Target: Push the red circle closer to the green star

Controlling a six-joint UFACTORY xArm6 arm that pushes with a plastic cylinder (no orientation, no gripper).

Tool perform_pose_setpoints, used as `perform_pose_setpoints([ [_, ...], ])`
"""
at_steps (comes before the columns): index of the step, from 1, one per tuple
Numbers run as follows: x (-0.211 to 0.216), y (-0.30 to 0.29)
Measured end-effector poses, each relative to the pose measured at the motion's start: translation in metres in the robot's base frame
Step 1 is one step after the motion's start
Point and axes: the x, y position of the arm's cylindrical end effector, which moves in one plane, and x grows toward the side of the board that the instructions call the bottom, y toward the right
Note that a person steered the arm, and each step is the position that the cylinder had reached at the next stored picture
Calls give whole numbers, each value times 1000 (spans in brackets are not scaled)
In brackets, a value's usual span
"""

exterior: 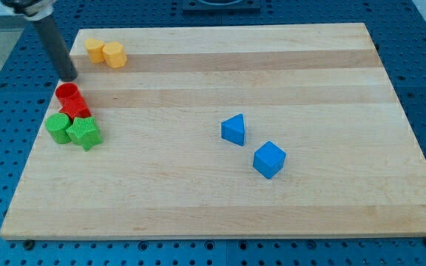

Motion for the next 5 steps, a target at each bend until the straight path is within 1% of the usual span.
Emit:
perform_pose_setpoints([
  [1,56,-11],
  [2,47,26],
  [3,11,28],
  [4,14,86],
  [5,40,164],
])
